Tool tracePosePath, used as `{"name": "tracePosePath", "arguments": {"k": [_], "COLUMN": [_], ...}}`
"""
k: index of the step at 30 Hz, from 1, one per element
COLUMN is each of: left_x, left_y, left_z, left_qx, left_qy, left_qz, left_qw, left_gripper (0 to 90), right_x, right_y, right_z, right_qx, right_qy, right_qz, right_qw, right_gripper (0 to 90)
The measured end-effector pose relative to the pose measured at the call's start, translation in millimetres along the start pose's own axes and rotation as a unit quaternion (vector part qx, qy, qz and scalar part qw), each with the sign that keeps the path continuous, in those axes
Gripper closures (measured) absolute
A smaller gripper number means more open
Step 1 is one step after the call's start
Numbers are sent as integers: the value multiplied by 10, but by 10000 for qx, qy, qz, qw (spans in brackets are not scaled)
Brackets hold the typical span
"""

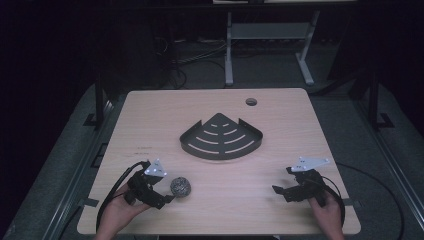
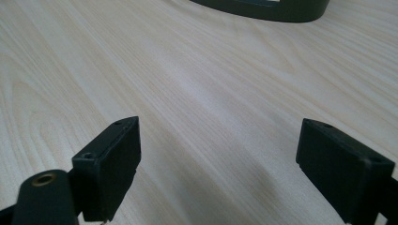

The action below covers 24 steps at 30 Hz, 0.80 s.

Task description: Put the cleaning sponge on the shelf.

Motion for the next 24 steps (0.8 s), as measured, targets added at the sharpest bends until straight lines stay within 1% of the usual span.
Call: {"name": "tracePosePath", "arguments": {"k": [12, 24], "left_x": [-64, -111], "left_y": [-6, -16], "left_z": [-118, -172], "left_qx": [-55, -75], "left_qy": [56, 119], "left_qz": [64, 107], "left_qw": [9999, 9998], "left_gripper": [194, 196], "right_x": [2, 6], "right_y": [-8, -3], "right_z": [2, 1], "right_qx": [3, -13], "right_qy": [-23, -52], "right_qz": [-1, -14], "right_qw": [10000, 10000], "right_gripper": [138, 138]}}
Point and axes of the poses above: each handheld gripper's, and its own axes: x roughly backward along the jaws, z roughly out of its underside, y roughly to its left, the point moved 4 cm from there along -x, roughly forward along the jaws, and after that the axes turned 11 degrees about y, right-handed, at the moved point
